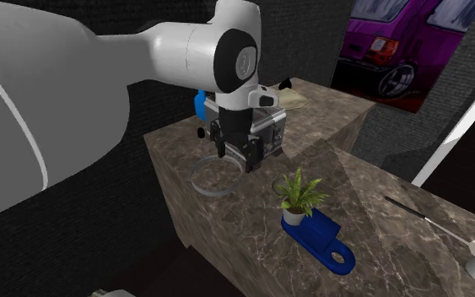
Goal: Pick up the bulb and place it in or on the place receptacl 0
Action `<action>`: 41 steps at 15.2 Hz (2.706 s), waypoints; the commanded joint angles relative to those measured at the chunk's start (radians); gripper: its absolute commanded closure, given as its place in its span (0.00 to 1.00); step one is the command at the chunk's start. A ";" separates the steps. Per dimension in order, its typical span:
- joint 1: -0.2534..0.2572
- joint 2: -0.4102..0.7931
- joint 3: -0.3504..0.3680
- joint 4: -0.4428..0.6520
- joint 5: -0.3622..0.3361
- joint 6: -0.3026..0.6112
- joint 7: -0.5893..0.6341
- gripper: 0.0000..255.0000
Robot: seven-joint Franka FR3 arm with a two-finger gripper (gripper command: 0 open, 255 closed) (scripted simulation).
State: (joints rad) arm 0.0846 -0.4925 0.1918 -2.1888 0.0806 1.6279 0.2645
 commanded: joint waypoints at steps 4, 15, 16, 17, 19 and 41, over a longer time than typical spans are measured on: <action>0.024 0.144 0.080 0.091 0.012 0.060 0.090 0.00; 0.089 0.523 0.222 0.404 -0.077 0.121 0.298 0.00; 0.100 0.562 0.231 0.441 -0.092 0.120 0.317 0.00; 0.112 0.601 0.239 0.480 -0.108 0.118 0.336 0.00; 0.139 0.682 0.251 0.563 -0.142 0.109 0.373 0.00; 0.230 0.909 0.259 0.726 -0.238 0.155 0.457 1.00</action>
State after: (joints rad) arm 0.3150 0.4166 0.4505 -1.4624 -0.1569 1.7831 0.7215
